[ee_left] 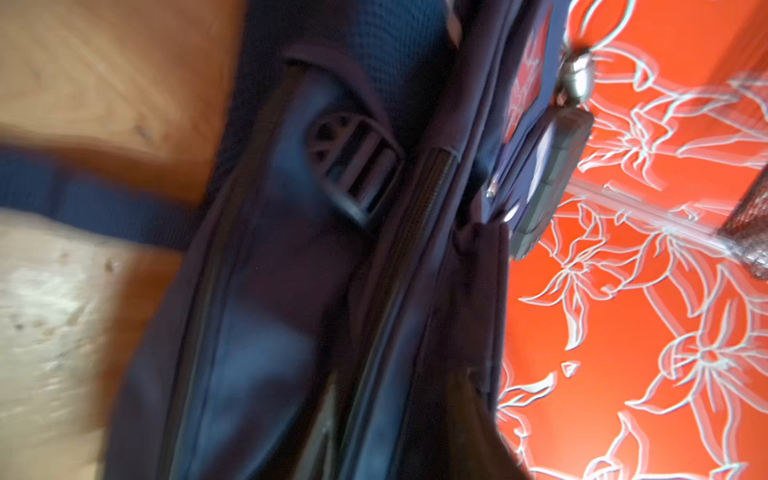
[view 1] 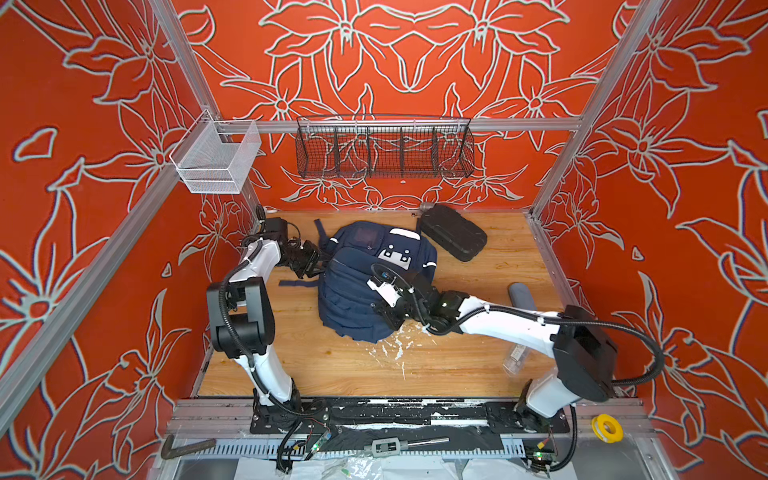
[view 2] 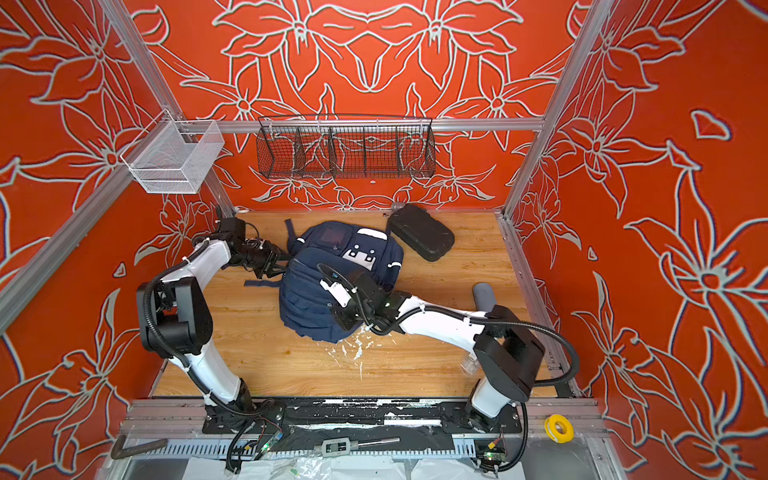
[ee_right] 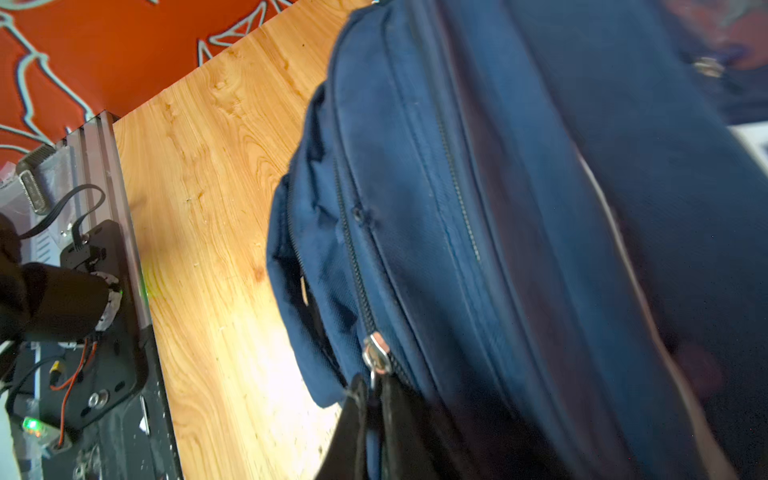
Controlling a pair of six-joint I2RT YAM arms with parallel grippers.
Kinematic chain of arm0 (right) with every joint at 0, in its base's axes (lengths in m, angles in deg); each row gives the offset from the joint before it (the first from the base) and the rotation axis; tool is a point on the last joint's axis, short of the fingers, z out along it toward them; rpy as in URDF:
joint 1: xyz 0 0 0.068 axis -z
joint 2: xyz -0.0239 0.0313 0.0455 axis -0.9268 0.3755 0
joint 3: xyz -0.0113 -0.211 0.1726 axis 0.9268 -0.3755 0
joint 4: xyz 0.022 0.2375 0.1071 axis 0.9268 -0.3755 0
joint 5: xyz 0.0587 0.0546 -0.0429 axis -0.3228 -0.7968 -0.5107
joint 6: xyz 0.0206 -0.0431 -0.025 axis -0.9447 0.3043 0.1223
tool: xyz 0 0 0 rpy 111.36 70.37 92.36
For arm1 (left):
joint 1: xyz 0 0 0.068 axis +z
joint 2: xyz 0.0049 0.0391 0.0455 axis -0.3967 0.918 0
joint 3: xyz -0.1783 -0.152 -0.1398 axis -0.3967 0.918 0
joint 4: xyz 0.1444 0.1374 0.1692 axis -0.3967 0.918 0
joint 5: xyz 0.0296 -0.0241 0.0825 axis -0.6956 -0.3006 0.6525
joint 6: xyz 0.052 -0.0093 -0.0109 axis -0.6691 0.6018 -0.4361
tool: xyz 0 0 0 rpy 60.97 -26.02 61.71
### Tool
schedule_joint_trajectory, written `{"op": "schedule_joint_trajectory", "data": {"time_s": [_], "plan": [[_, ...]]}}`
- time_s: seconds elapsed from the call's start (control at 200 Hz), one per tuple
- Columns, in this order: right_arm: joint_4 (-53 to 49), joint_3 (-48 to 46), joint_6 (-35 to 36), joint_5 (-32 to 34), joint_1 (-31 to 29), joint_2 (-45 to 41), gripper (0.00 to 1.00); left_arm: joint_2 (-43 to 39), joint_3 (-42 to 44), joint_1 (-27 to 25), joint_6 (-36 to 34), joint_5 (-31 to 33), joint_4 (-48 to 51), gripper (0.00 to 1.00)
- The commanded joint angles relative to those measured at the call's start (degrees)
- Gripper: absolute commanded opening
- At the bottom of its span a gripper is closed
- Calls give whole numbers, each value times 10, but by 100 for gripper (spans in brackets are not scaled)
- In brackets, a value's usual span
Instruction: Pack the student bag
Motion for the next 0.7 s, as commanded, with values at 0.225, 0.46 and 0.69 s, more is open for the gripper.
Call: {"op": "schedule_joint_trajectory", "data": {"time_s": [0.225, 0.46, 0.69], "plan": [[64, 76, -49, 8, 3, 66, 0, -213, 160, -44, 120, 36, -39, 62], [89, 77, -46, -31, 8, 71, 0, -289, 264, -109, 237, 71, -127, 55], [99, 79, -57, -45, 8, 73, 0, -265, 271, -137, 246, 68, -134, 48]]}}
